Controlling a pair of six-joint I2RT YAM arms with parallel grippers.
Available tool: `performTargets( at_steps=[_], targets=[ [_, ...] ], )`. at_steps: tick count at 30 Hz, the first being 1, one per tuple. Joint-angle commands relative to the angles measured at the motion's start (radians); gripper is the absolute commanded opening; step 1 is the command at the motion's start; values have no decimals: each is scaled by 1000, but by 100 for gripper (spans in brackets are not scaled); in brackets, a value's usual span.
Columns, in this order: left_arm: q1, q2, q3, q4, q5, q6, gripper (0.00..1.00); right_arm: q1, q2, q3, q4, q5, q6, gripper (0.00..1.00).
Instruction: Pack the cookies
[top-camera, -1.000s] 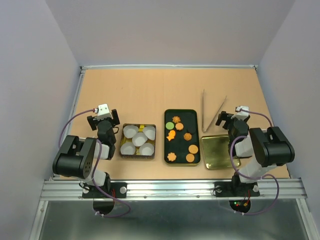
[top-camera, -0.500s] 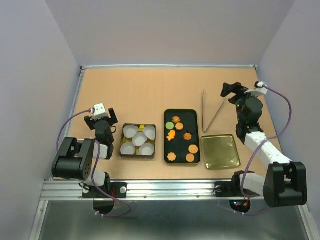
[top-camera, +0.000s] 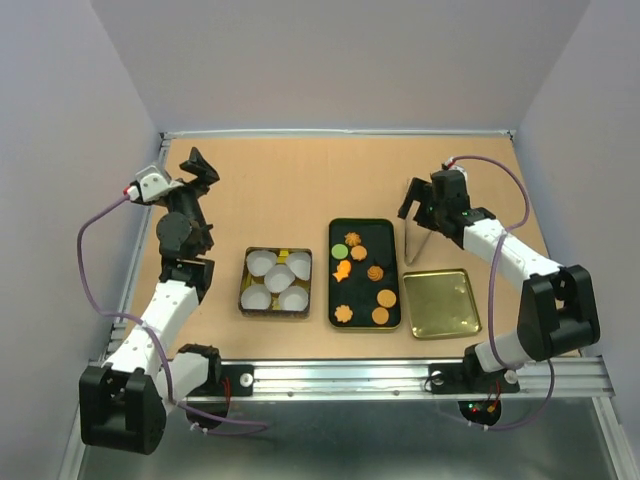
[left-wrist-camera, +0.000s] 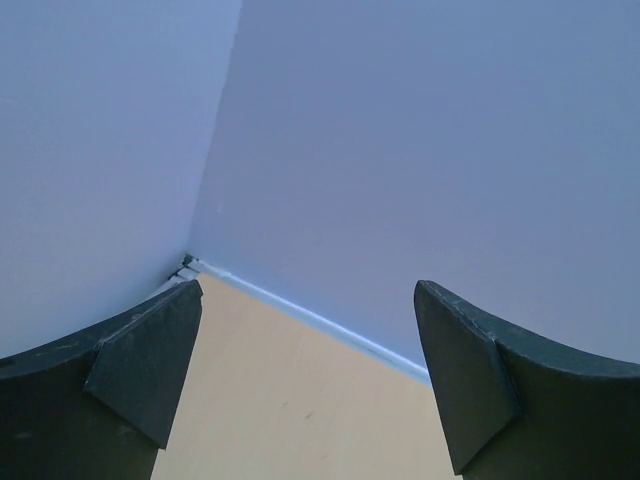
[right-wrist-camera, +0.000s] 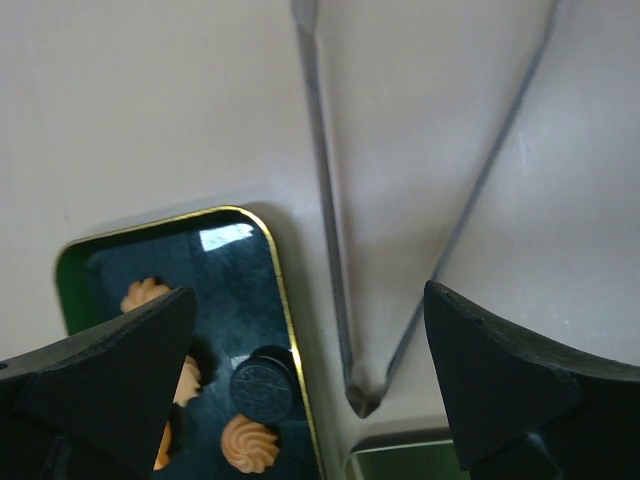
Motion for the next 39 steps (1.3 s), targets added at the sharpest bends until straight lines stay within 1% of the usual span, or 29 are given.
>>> performTargets(
  at_steps=[1, 2, 5, 11, 30, 37, 38, 39],
  targets=[
    [2, -13, 57, -246, -35, -100, 99, -7, 4, 34, -153, 117, 12, 100],
    [2, -16, 57, -246, -24, -100, 99, -7, 7, 45, -166, 145, 17, 100],
    [2, -11, 51, -240, 7, -105, 99, -5, 28, 66, -199, 151, 27, 100],
    [2, 1, 48, -243, 5, -108, 99, 16, 128, 102, -245, 168, 40, 100],
    [2, 36, 46, -243, -15, -109, 99, 18, 288, 194, -247, 141, 34, 100],
    [2, 46, 46, -243, -10, -115, 99, 21, 340, 198, -246, 139, 38, 100],
    [2, 47, 48, -244, -12, -115, 99, 21, 349, 197, -249, 147, 38, 99],
    [2, 47, 46, -244, -12, -115, 99, 21, 349, 197, -249, 150, 38, 95]
  ],
)
